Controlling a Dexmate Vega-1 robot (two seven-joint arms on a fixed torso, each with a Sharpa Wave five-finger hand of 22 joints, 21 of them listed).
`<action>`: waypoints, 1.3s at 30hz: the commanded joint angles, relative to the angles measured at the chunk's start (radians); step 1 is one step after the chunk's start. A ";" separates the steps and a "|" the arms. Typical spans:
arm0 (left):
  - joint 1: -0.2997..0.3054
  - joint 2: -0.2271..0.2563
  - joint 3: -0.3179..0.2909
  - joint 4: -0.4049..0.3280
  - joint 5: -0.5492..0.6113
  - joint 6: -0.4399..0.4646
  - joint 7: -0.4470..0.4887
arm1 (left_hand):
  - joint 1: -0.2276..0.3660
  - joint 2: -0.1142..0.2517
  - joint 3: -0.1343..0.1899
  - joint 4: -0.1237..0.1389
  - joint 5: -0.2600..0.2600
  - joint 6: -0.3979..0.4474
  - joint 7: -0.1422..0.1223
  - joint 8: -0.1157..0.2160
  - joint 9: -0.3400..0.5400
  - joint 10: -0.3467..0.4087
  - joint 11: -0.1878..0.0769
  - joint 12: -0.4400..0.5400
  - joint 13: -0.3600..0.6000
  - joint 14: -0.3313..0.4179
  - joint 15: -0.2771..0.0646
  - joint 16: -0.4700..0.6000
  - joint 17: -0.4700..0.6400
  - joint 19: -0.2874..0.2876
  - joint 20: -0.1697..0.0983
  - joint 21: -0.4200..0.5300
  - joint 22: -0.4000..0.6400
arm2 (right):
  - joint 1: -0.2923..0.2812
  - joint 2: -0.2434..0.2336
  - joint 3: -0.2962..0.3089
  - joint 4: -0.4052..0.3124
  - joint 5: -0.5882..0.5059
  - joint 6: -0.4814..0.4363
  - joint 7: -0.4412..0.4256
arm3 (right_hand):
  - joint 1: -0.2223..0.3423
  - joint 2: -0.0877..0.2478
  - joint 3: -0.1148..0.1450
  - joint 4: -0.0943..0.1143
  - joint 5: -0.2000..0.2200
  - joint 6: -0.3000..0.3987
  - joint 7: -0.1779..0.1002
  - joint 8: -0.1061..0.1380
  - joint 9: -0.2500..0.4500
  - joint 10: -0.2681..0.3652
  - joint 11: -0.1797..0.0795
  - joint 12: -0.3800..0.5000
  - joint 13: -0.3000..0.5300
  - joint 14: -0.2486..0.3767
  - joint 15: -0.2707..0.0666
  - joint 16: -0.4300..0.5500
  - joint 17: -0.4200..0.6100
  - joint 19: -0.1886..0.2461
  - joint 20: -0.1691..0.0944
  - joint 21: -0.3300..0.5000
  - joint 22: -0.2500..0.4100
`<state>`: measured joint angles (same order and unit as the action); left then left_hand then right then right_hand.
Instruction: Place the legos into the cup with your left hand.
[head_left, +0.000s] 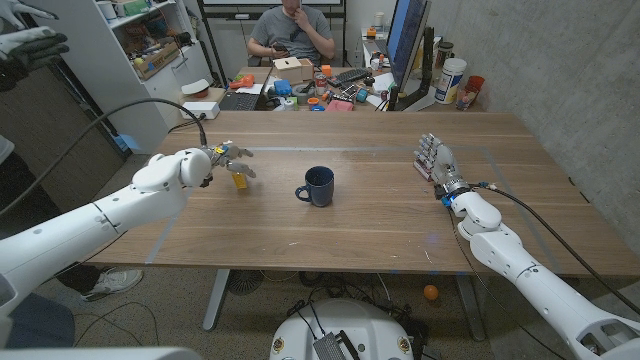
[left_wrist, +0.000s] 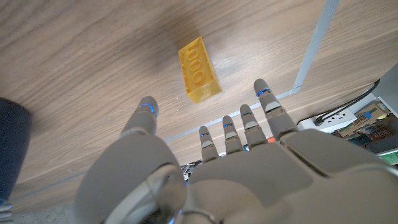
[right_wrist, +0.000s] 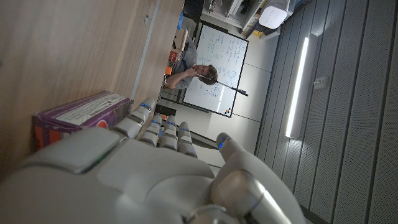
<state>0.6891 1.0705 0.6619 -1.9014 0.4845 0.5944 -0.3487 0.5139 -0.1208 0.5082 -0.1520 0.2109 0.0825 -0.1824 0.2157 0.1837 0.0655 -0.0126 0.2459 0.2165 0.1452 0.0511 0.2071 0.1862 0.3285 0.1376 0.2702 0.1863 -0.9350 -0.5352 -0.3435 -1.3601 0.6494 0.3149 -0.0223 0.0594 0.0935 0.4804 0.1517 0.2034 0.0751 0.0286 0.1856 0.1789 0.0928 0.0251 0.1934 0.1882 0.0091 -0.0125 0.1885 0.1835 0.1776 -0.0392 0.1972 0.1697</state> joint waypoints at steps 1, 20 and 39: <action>-0.024 -0.011 0.023 0.035 0.008 -0.013 -0.040 | 0.017 0.003 -0.004 -0.001 0.005 0.006 0.001 -0.003 0.004 0.013 0.000 0.004 0.003 0.015 -0.001 -0.001 0.000 0.021 0.000 0.009 0.002 | 0.008 0.008 -0.005 0.005 -0.009 -0.003 -0.012 | -0.010 0.038 -0.001 0.000 0.006 0.001 -0.007 0.004 0.005 0.003 0.002 0.003 0.004 0.002 -0.002 0.003 0.003 -0.004 -0.025 0.003 0.005; 0.010 -0.022 -0.003 0.038 0.001 -0.013 0.044 | 0.271 0.053 -0.087 -0.007 0.012 0.159 0.106 0.011 0.006 0.292 -0.035 0.072 0.007 0.527 -0.218 0.088 0.004 0.650 -0.248 0.215 0.006 | 0.006 0.005 -0.010 -0.010 -0.025 -0.011 -0.032 | -0.012 0.038 -0.002 0.000 0.006 0.000 -0.009 0.004 0.005 0.003 -0.004 0.003 0.004 0.004 0.002 0.003 0.003 -0.008 -0.026 0.001 0.005; 0.028 -0.041 -0.007 0.067 -0.019 -0.028 0.127 | 0.633 0.179 -0.009 -0.032 -0.026 0.645 0.253 0.098 0.011 0.727 -0.043 0.149 0.013 0.890 -0.293 0.130 0.029 0.742 -0.316 0.327 0.015 | 0.001 0.003 -0.006 -0.017 -0.036 -0.008 -0.052 | -0.011 0.037 -0.002 -0.002 0.007 0.001 -0.007 0.005 0.005 0.007 0.001 0.004 0.005 0.008 0.009 0.004 0.002 -0.012 -0.023 0.000 0.005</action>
<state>0.7098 1.0382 0.6520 -1.8504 0.4686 0.5728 -0.2635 1.0225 -0.0107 0.5104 -0.1780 0.1911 0.6739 0.0682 0.3050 0.1879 0.6845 -0.0160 0.3837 0.2198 0.9216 -0.0692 0.3162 0.2021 1.0513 -0.1699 0.5714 0.1946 -0.9318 -0.5304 -0.3520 -1.3733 0.6203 0.3059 -0.0616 0.0557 0.0898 0.4805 0.1517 0.2034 0.0714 0.0249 0.1856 0.1789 0.0929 0.0251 0.1934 0.1881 0.0145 -0.0071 0.1885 0.1835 0.1703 -0.0393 0.1972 0.1696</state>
